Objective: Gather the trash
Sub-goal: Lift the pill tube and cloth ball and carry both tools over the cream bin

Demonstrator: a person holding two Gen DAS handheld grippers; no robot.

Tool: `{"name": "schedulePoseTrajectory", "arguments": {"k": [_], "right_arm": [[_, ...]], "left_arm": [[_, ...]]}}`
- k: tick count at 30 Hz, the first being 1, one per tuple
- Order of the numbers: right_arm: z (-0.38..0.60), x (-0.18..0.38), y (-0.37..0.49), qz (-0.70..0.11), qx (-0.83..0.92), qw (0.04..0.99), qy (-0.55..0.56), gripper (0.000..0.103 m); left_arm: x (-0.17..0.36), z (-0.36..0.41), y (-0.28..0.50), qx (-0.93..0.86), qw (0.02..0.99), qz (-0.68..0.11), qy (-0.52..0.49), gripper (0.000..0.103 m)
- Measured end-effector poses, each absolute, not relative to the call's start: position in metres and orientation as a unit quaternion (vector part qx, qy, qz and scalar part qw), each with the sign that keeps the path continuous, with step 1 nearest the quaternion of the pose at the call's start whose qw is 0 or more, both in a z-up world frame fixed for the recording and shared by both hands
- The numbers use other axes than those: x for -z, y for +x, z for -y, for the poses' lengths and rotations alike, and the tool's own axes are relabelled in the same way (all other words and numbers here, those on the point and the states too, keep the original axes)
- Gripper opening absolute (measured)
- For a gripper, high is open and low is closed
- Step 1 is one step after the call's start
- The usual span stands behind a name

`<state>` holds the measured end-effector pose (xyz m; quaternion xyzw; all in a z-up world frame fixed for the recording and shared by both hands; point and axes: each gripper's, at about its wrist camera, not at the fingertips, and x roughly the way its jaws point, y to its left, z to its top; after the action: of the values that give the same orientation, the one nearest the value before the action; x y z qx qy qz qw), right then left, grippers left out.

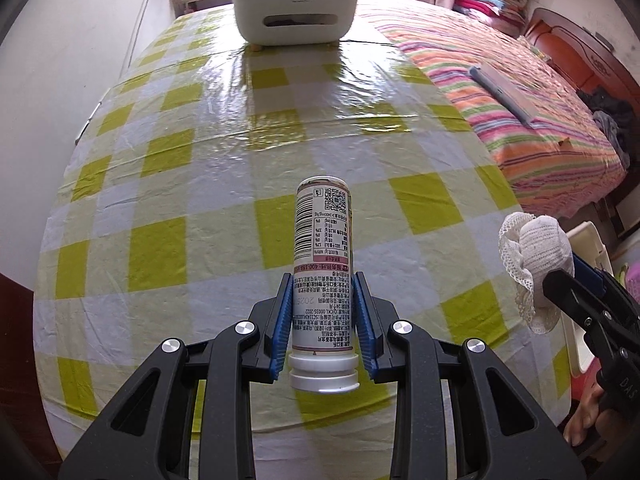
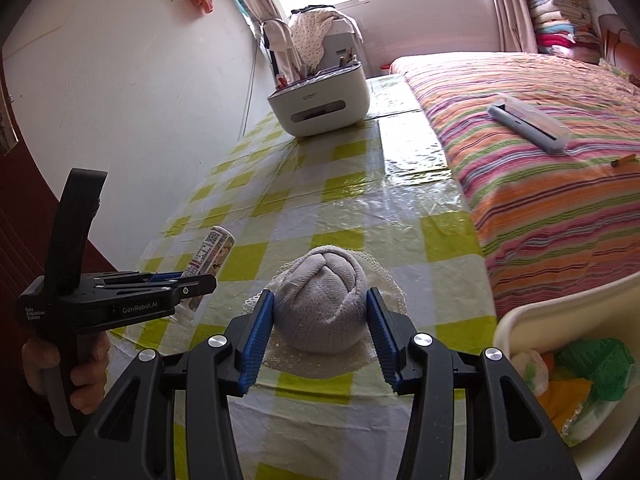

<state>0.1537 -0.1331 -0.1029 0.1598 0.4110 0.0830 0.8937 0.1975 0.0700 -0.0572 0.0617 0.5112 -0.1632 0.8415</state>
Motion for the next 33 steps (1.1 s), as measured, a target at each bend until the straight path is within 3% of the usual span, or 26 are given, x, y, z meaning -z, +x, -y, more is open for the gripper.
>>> {"name": "schedulePoseTrajectory", "arguments": {"k": [33], "right_arm": [[0.245,0.089,0.07,-0.368,0.032,0.903,0.219,0.046]], "left_arm": [[0.055,0.062,0.129,0.292,0.813,-0.49,0.115,0.028]]}}
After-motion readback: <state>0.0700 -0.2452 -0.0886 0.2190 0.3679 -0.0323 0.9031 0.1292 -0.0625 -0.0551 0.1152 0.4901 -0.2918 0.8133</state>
